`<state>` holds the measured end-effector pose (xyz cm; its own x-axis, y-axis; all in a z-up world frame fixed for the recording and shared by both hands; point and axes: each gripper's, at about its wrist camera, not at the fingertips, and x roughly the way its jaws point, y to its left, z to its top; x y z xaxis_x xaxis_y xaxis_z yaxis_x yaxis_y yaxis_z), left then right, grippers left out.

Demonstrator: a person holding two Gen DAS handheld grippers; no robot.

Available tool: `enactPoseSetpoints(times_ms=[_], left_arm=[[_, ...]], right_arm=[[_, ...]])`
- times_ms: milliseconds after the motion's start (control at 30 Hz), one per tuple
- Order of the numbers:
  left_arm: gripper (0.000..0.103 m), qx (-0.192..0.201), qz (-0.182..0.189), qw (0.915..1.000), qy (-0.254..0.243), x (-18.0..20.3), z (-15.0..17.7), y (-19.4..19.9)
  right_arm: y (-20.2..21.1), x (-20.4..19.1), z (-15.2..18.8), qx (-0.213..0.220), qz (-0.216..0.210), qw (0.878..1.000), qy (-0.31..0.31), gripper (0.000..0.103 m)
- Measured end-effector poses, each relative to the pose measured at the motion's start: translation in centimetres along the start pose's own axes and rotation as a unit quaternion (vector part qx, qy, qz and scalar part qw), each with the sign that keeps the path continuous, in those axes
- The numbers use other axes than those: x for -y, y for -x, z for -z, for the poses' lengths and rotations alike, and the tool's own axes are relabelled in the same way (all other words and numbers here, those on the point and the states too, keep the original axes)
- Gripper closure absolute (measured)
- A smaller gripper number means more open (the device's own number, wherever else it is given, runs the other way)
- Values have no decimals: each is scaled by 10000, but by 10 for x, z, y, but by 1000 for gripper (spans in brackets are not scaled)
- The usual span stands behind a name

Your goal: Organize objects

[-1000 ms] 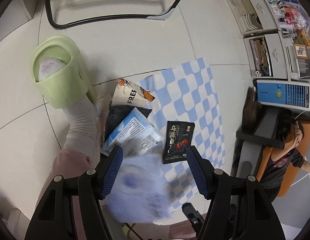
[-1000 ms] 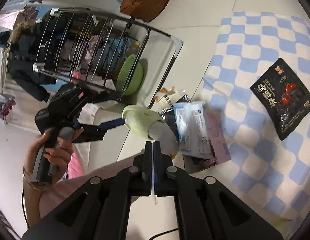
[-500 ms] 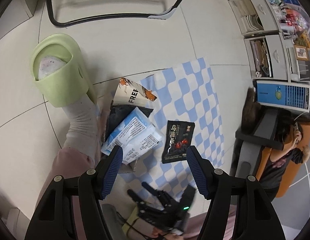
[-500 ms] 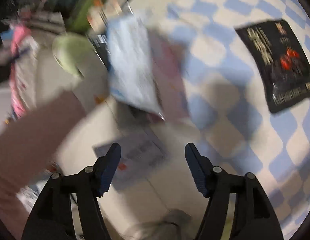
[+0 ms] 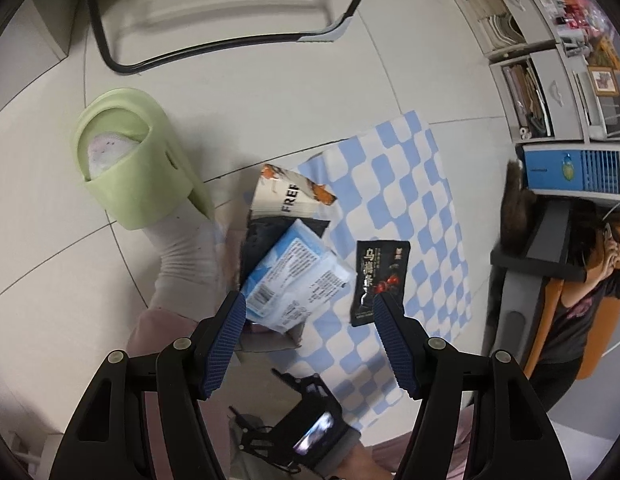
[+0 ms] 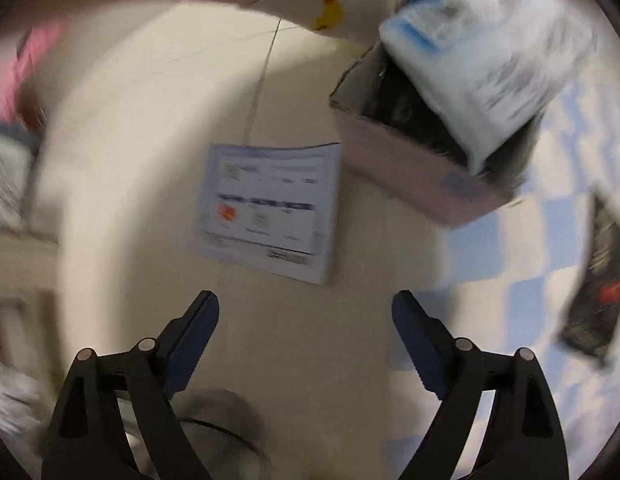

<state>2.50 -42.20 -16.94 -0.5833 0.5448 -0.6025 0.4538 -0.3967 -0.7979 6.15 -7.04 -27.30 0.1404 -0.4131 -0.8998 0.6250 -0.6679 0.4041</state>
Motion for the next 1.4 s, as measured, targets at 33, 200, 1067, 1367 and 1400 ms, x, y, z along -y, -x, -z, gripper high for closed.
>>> enactPoseSetpoints(times_ms=[33,200,1067,1367,1400], left_arm=[[38,4,-1,10000,26,-2,1,0],[38,24,24,9997,261,-18,-1,5],[38,-53,141,9997,212,-17,-4,8],[38,-97,112,9998,108,-6,0,6],[38,-97,135,9998,101,-4,2,5]], right_arm=[[-4,9,0,-5,-320,9989,-351,15],[-23,32,4,24,-363,9958,-842,42],[-13,23,-9,109,-1349,9844,-1122,102],[141,37,-2,849,-1333,9837,-855,102],[167,45,0,1126,-1463,9776,-1011,102]])
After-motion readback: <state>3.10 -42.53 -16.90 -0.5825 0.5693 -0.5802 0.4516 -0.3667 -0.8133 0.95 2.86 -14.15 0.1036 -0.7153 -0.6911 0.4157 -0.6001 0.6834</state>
